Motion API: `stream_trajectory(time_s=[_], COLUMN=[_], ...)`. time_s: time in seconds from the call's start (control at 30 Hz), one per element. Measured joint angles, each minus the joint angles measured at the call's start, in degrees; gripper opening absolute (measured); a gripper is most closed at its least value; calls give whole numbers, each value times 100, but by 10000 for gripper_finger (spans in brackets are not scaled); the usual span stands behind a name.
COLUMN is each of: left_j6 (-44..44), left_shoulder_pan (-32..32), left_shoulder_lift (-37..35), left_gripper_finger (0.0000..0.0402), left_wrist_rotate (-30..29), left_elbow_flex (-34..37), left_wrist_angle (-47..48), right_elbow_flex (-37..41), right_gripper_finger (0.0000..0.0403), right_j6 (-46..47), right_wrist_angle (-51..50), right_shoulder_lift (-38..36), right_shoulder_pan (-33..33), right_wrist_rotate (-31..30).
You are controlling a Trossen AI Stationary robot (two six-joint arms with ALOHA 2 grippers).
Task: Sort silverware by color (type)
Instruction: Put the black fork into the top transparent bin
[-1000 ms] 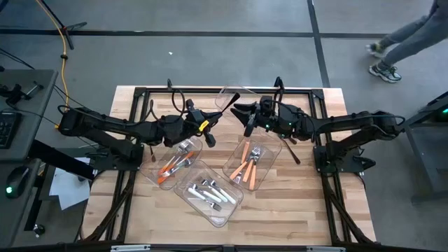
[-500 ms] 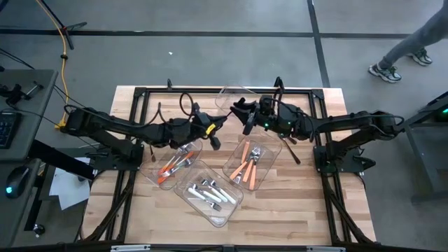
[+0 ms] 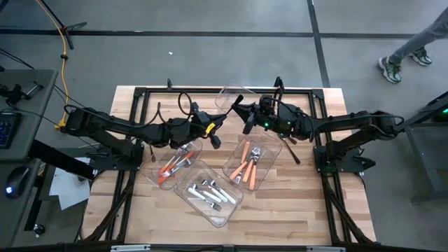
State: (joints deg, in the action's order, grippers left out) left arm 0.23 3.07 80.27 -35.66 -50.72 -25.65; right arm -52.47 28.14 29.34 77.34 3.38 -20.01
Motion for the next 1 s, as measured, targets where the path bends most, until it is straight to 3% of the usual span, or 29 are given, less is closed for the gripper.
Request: stream_trajectory(time_s=[0.47,0.6,0.83,1.0], left_j6=[0,-2,-2,-1], left_shoulder_pan=[-13,-49,-85,-85], left_shoulder_lift=[-2,-186,-944,-1794], left_gripper_finger=[36,62,129,160], left_wrist_rotate=[116,128,51,42], left_elbow_flex=[0,-2,0,0], left_wrist_angle=[24,199,1288,2433], right_elbow_flex=[0,0,4,4], right_gripper_finger=[1,1,0,0], right_j6=[0,-65,-280,-726], right_wrist_angle=[2,4,-285,-1314], right_shoulder_lift=[0,-4,-148,-630], right_shoulder_pan=[0,9,186,362], right_wrist_rotate=[31,31,229,253])
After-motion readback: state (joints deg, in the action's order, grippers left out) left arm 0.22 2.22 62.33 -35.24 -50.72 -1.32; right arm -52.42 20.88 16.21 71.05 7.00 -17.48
